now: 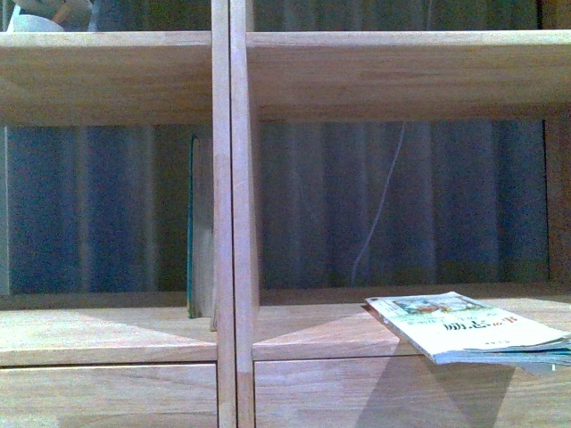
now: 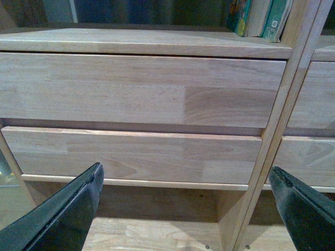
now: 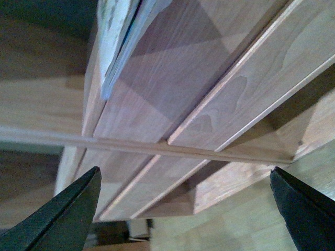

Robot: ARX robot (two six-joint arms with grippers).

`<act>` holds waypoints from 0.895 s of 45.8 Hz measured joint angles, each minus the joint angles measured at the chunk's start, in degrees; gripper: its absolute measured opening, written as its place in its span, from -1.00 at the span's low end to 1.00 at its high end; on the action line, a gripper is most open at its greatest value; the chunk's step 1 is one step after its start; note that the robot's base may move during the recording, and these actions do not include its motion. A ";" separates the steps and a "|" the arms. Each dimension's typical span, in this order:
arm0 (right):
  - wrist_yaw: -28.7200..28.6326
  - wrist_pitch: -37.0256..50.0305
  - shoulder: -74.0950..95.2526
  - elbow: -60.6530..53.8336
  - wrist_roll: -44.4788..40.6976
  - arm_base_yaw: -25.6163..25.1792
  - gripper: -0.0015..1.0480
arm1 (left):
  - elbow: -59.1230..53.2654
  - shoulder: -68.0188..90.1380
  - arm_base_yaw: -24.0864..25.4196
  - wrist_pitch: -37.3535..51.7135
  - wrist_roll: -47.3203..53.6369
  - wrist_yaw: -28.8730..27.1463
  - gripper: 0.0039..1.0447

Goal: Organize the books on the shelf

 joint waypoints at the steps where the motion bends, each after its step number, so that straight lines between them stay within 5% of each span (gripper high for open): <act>1: -0.07 0.66 1.97 1.07 2.14 0.02 0.86 | 0.00 0.00 -0.02 0.00 0.00 0.00 0.86; 18: 5.73 6.88 19.63 16.52 24.76 7.21 0.86 | 0.00 0.00 0.00 0.00 0.00 -0.02 0.86; 41: 12.09 6.99 35.34 30.21 27.06 10.23 0.86 | 0.00 0.00 0.00 0.00 0.00 -0.02 0.86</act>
